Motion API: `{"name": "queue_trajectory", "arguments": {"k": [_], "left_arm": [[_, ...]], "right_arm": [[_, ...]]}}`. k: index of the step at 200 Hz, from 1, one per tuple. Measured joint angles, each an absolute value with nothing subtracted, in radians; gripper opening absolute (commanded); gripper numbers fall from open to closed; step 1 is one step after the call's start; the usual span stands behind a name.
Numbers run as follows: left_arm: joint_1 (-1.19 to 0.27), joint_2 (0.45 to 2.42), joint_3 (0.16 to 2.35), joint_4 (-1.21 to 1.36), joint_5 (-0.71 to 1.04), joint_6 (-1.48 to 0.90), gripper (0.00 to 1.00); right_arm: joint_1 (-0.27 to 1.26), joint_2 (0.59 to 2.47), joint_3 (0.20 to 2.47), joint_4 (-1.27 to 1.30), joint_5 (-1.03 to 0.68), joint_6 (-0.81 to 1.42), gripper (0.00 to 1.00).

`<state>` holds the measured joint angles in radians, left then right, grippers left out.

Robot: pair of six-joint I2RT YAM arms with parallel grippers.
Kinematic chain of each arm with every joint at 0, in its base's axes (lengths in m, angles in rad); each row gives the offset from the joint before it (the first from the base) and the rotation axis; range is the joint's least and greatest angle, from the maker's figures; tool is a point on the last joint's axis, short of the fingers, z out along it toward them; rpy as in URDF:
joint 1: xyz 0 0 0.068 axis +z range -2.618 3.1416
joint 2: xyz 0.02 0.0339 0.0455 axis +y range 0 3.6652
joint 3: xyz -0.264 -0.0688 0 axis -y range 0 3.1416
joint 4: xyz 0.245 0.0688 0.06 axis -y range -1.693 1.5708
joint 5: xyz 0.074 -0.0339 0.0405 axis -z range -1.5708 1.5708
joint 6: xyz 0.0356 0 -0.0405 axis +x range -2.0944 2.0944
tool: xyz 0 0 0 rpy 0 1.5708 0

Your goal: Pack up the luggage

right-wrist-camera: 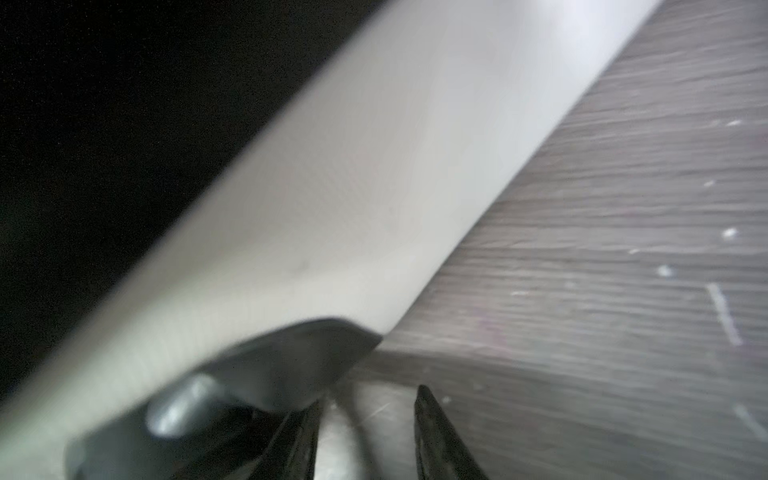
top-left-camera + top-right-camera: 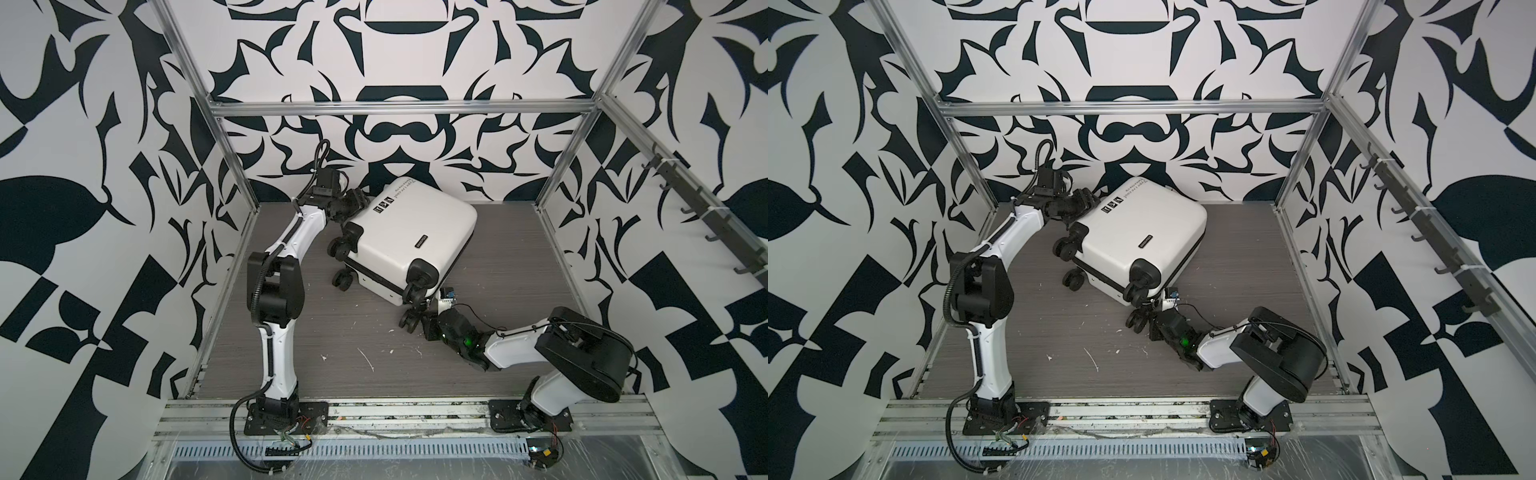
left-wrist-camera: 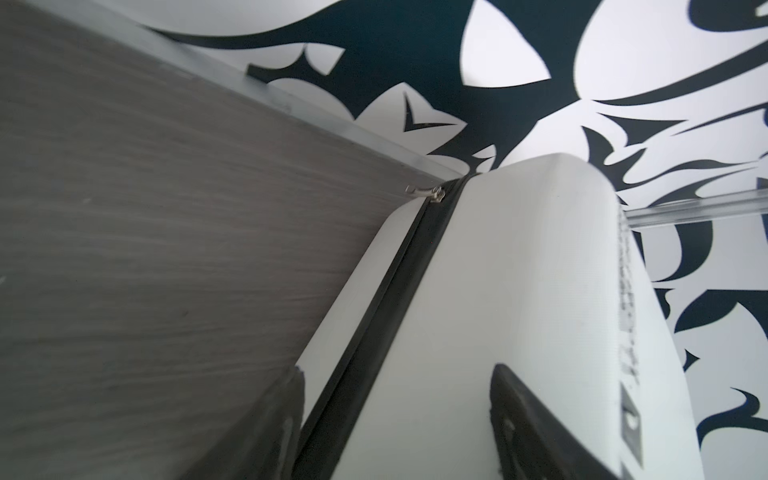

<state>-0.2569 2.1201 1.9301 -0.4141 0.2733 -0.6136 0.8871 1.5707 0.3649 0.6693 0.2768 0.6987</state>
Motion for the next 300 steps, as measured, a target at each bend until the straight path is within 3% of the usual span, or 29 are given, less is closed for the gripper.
{"name": "queue_trajectory", "arguments": {"k": [70,124,150,183,204,228,265,300], "left_arm": [[-0.350,2.204,2.085,-0.348,0.315,-0.583,0.73],[-0.382,2.152,2.050,-0.400,0.279,-0.579,0.73],[-0.406,1.983,1.941,-0.469,0.231,-0.565,0.73],[-0.443,1.627,1.707,-0.498,0.162,-0.541,0.72],[-0.488,1.414,1.535,-0.501,0.111,-0.542,0.72],[-0.580,1.253,1.337,-0.526,0.031,-0.570,0.70],[-0.740,1.137,1.091,-0.589,-0.074,-0.687,0.68],[-0.831,1.100,1.017,-0.604,-0.136,-0.778,0.68]], "right_arm": [[0.910,1.526,0.347,0.617,0.311,0.693,0.45],[0.894,1.177,0.284,0.414,0.332,0.595,0.50],[0.800,0.971,0.286,0.277,0.324,0.557,0.52],[0.650,0.818,0.346,0.030,0.310,0.532,0.50],[0.575,0.834,0.449,-0.109,0.286,0.525,0.45],[0.549,0.908,0.568,-0.205,0.265,0.511,0.51],[0.540,0.974,0.661,-0.284,0.250,0.493,0.61],[0.509,0.972,0.680,-0.334,0.282,0.529,0.71]]}}
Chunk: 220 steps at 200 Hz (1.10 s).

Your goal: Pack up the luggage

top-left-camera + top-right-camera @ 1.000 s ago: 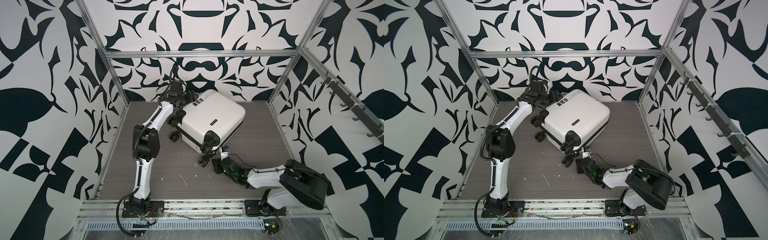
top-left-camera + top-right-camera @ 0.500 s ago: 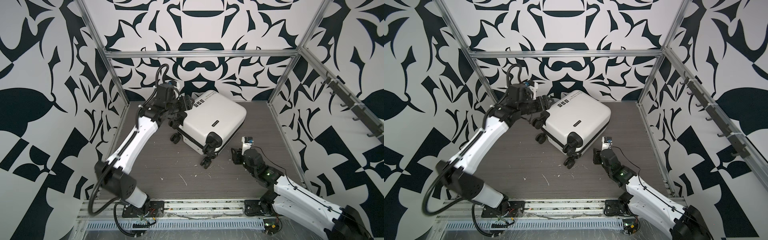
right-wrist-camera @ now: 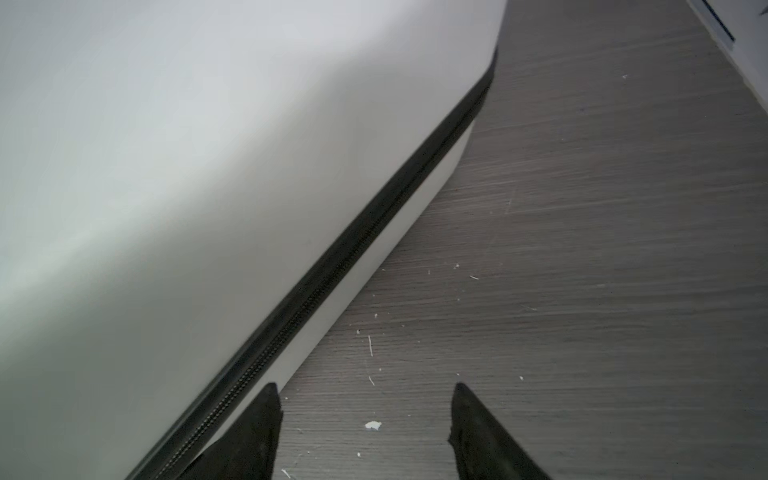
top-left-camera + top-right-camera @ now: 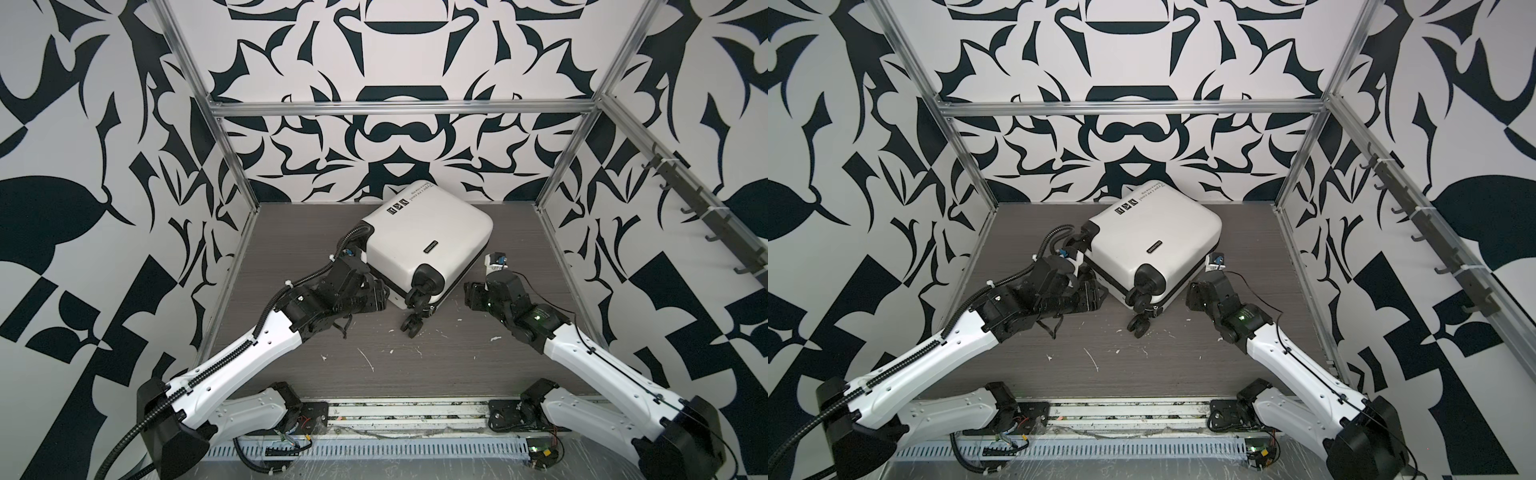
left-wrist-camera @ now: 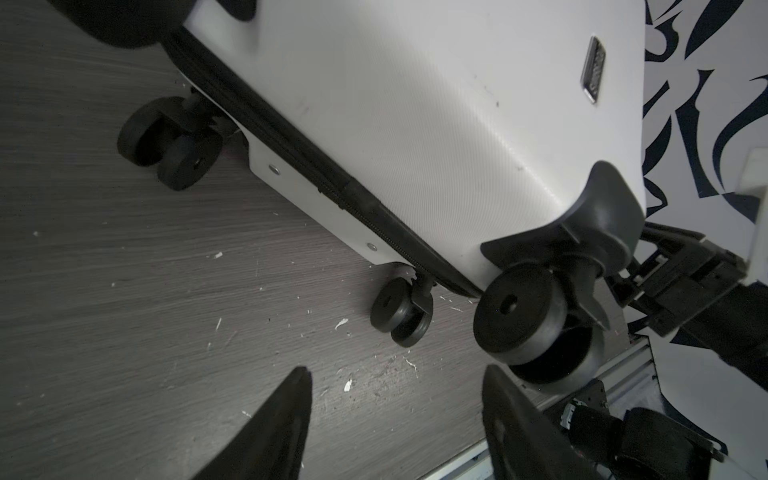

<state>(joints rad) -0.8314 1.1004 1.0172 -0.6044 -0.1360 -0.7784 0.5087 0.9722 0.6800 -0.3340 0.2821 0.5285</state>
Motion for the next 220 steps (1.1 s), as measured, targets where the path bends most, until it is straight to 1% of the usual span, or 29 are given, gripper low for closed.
{"name": "queue_trajectory", "arguments": {"k": [17,32,39,47,54,82,91,108,123,158,188,207,213,220], "left_arm": [[-0.834,1.118,1.005,-0.591,-0.152,-0.796,0.68],[-0.834,1.145,1.005,-0.578,-0.167,-0.797,0.68],[-0.834,1.160,1.005,-0.568,-0.176,-0.796,0.68],[-0.828,1.176,1.005,-0.559,-0.180,-0.792,0.68],[-0.822,1.191,1.006,-0.553,-0.180,-0.788,0.68],[-0.762,1.250,1.008,-0.523,-0.167,-0.775,0.68],[-0.746,1.265,1.010,-0.516,-0.161,-0.768,0.68],[-0.718,1.296,1.017,-0.505,-0.154,-0.757,0.68],[-0.693,1.319,1.019,-0.490,-0.142,-0.751,0.68],[-0.645,1.361,1.037,-0.460,-0.115,-0.737,0.67],[-0.613,1.418,1.086,-0.444,-0.099,-0.717,0.67],[-0.593,1.454,1.122,-0.464,-0.083,-0.697,0.68],[-0.586,1.467,1.135,-0.468,-0.080,-0.690,0.67],[-0.578,1.485,1.152,-0.469,-0.073,-0.682,0.67]], "right_arm": [[0.487,0.972,0.694,-0.368,0.298,0.554,0.73],[0.466,0.973,0.718,-0.417,0.307,0.582,0.79],[0.450,0.974,0.733,-0.445,0.308,0.596,0.75],[0.428,0.978,0.750,-0.472,0.302,0.604,0.62],[0.401,0.984,0.762,-0.488,0.282,0.596,0.58],[0.317,1.017,0.776,-0.514,0.187,0.560,0.59],[0.314,1.018,0.769,-0.513,0.163,0.552,0.59],[0.312,1.008,0.749,-0.513,0.128,0.548,0.55],[0.310,1.008,0.744,-0.517,0.089,0.545,0.55],[0.307,0.999,0.693,-0.460,0.001,0.540,0.70],[0.307,0.963,0.643,-0.430,-0.047,0.542,0.76],[0.307,0.950,0.633,-0.410,-0.072,0.543,0.91],[0.307,0.948,0.632,-0.404,-0.078,0.542,0.99],[0.307,0.948,0.631,-0.399,-0.086,0.540,0.99]]}}
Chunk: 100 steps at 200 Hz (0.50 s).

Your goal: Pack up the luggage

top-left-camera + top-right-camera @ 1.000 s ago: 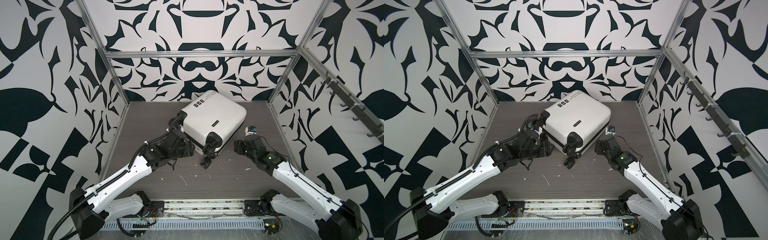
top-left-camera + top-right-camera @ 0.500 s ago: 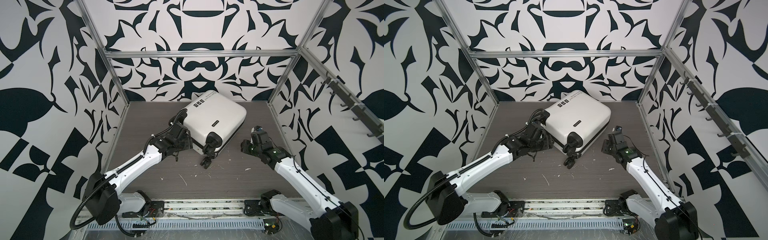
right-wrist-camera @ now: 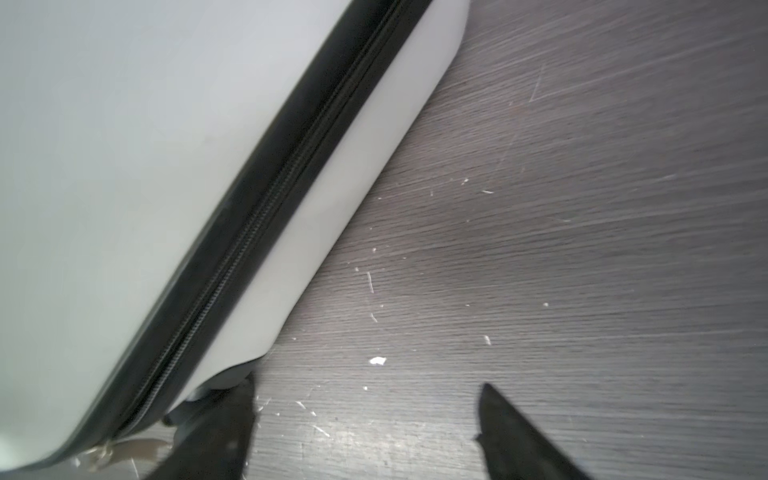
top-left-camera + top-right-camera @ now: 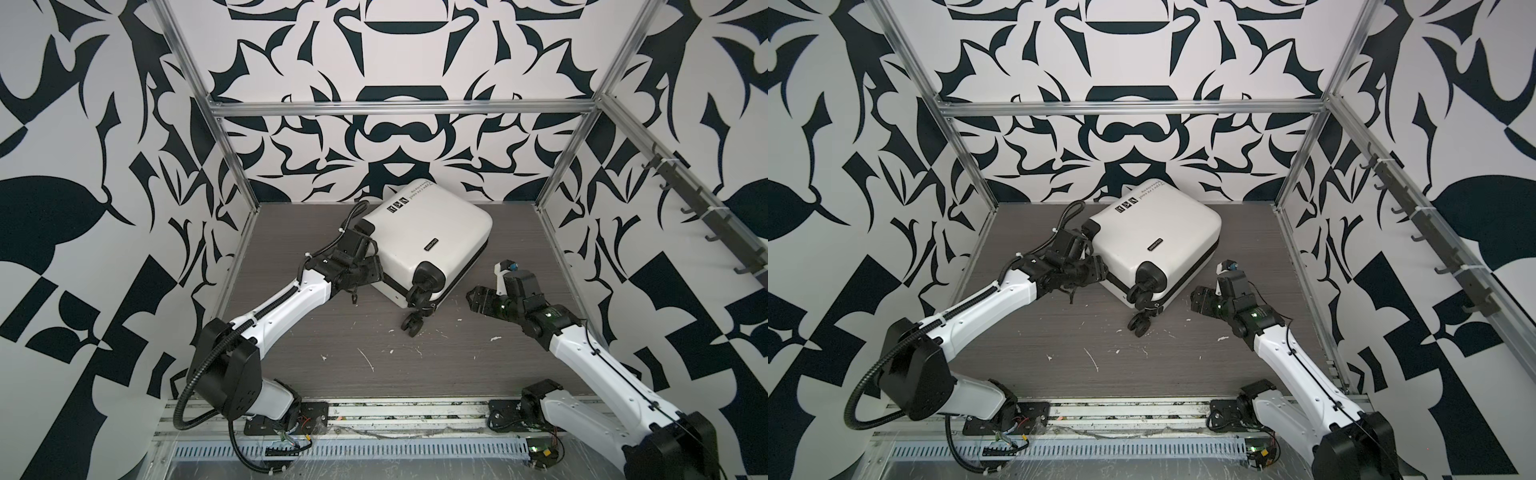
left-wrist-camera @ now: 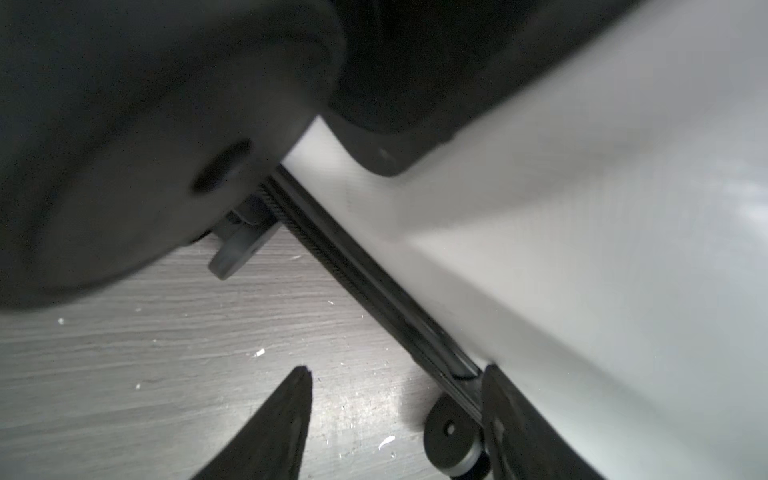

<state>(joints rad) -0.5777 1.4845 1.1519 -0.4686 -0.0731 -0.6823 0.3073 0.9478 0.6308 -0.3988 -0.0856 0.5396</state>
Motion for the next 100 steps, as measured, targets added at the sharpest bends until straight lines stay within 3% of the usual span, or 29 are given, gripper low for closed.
{"name": "queue_trajectory", "arguments": {"k": [71,100], "left_arm": [[-0.511,1.666,1.327,-0.454,-0.027,-0.620,0.67],[-0.506,1.677,1.343,-0.443,-0.018,-0.612,0.67]], "right_arm": [[0.307,0.896,0.611,-0.382,-0.111,0.554,0.99],[0.307,0.895,0.599,-0.371,-0.122,0.558,0.86]]}}
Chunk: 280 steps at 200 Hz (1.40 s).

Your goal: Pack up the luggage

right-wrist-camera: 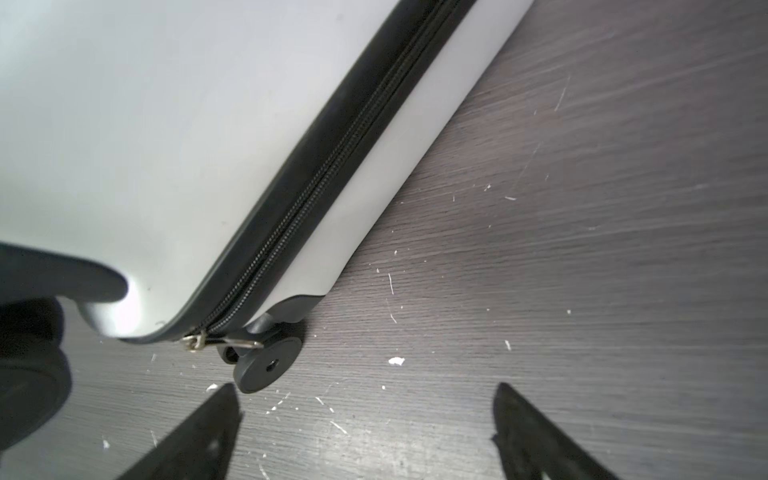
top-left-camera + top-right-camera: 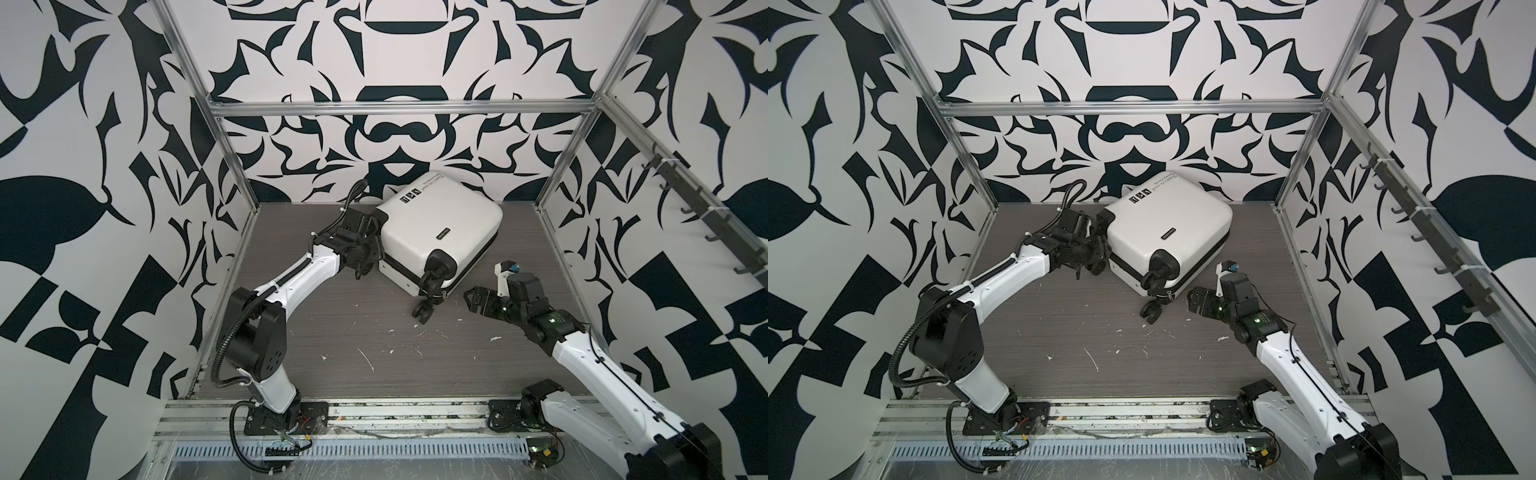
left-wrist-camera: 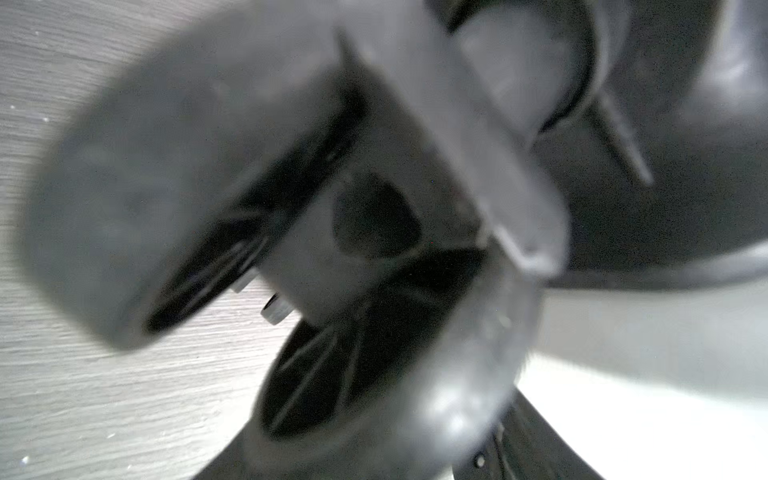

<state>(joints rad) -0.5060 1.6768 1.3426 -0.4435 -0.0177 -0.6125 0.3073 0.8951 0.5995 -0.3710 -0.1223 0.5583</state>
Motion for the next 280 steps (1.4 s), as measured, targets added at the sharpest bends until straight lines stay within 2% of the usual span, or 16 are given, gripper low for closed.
{"name": "queue_trajectory", "arguments": {"k": [38,81,106,147,202,280], "left_arm": [[-0.506,1.600,1.323,-0.449,-0.019,-0.587,0.69],[-0.506,1.318,1.204,-0.444,-0.020,-0.533,0.75],[-0.506,1.201,1.146,-0.450,-0.008,-0.500,0.75],[-0.525,1.146,1.112,-0.490,0.043,-0.480,0.74],[-0.837,1.111,1.097,-0.583,-0.112,-0.467,0.75],[-1.033,1.118,1.101,-0.628,-0.185,-0.536,0.77]], "right_arm": [[0.307,0.874,0.548,-0.307,-0.163,0.578,0.75],[0.344,0.884,0.507,-0.242,-0.168,0.617,0.70],[0.427,0.925,0.507,-0.206,-0.133,0.633,0.70],[0.627,0.950,0.508,-0.186,0.002,0.645,0.70],[0.707,0.971,0.508,-0.154,0.110,0.678,0.69],[0.753,0.908,0.484,-0.162,0.189,0.708,0.72]]}}
